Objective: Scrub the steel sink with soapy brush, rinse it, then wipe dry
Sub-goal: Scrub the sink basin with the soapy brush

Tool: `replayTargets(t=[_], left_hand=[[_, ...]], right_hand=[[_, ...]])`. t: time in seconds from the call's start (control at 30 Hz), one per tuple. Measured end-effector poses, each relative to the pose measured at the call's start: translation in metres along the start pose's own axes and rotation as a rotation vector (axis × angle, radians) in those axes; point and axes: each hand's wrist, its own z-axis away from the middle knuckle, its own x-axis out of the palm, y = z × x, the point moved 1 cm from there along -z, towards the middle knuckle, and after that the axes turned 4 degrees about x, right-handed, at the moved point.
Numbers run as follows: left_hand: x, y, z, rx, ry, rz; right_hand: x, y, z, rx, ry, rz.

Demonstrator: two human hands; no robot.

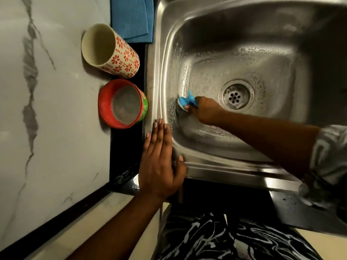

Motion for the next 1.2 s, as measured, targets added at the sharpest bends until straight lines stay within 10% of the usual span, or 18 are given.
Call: replayTargets(t=[0.27,0.53,0.8,1.0,1.2], left_hand=[[0.001,-0.002,0.0,0.007,-0.002,-0.013],[0.002,-0.003,0.0,-0.006,0.008,0.018],[0.002,-0.004,0.0,0.01,0.003,0.007],[0.003,-0.004,0.0,-0.001,-0.001,-0.001],[0.002,-0.004,0.001,0.005,-0.003,0.0]], right_hand=[[-0.03,0.06,0.059,-0.014,-0.539,0.143],[0.014,0.005,0.027,-0.13,-0.177,-0.122],[-0.035,0.023,0.056,-0.162,-0.614,-0.023],[0.004,-0.01,0.039,-0.013,-0.125,-0.038],[-0.02,-0.004,0.07,-0.01,-0.472,-0.201]])
